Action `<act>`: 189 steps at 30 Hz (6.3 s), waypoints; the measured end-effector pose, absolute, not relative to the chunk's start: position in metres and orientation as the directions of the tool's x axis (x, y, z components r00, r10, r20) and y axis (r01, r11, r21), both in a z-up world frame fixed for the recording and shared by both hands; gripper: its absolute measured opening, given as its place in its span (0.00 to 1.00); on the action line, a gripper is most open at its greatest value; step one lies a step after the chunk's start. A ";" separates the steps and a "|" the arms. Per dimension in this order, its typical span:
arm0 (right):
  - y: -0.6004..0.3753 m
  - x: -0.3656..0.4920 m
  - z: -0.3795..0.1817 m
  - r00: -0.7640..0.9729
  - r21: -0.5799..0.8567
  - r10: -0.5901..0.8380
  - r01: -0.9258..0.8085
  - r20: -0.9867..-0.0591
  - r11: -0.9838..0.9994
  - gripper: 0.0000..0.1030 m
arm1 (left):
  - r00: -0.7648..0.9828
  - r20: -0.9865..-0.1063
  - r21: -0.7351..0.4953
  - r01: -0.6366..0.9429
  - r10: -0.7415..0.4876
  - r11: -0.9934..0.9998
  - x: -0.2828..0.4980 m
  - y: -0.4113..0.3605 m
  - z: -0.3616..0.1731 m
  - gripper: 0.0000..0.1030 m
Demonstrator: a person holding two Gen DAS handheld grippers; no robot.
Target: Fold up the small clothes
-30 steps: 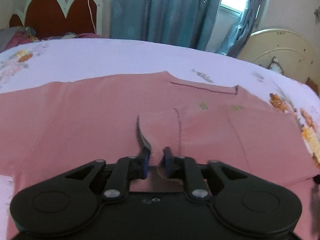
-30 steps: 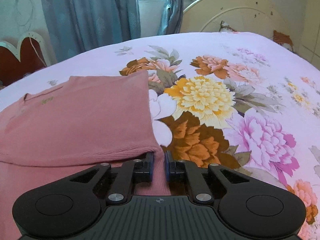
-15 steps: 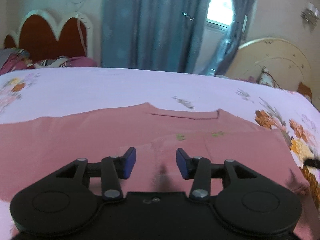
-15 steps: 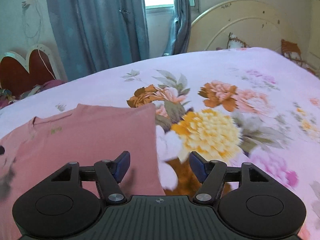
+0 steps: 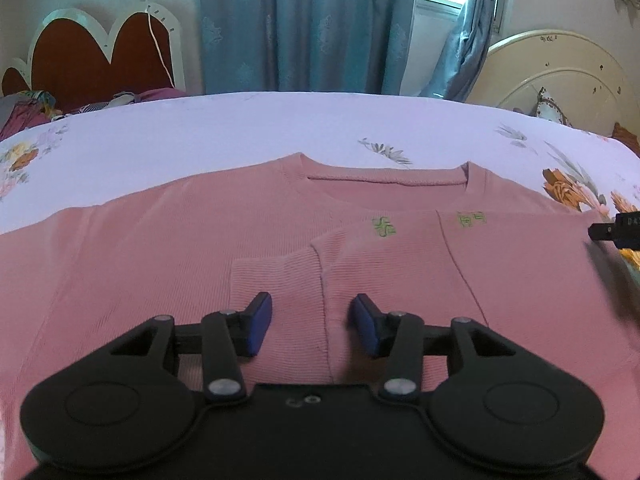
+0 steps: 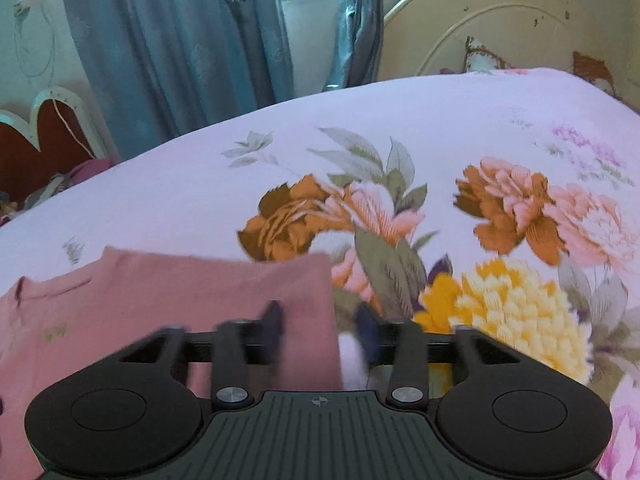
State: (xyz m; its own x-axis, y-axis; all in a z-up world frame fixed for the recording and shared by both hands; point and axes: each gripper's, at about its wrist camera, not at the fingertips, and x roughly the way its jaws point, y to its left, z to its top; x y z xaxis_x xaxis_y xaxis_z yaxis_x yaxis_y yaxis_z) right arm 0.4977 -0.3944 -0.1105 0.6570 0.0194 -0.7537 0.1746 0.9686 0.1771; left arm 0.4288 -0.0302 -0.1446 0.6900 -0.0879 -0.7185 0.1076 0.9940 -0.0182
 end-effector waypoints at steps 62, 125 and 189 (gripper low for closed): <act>-0.121 0.409 -0.068 0.638 0.177 0.276 -0.217 -0.719 0.960 0.78 | 0.617 -0.760 -0.048 -0.367 0.205 0.929 0.351 0.239 -0.105 0.70; -0.265 0.375 -0.054 0.662 0.312 0.242 -0.012 -0.710 0.950 0.61 | 0.701 -0.647 -0.034 0.368 -0.301 0.929 0.376 -0.043 -0.126 0.53; -0.273 0.431 -0.089 0.616 0.282 0.175 0.080 -0.769 0.956 0.10 | 0.724 -0.684 -0.021 -0.141 0.088 0.990 0.445 0.114 -0.120 0.53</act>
State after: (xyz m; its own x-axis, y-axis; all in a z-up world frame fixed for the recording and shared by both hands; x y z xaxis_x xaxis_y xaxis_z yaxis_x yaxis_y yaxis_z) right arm 0.4314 -0.2735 -0.0886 0.6155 0.1747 -0.7685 0.0802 0.9562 0.2815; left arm 0.4451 0.1138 -0.1204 0.7238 0.0883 -0.6843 -0.1405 0.9899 -0.0209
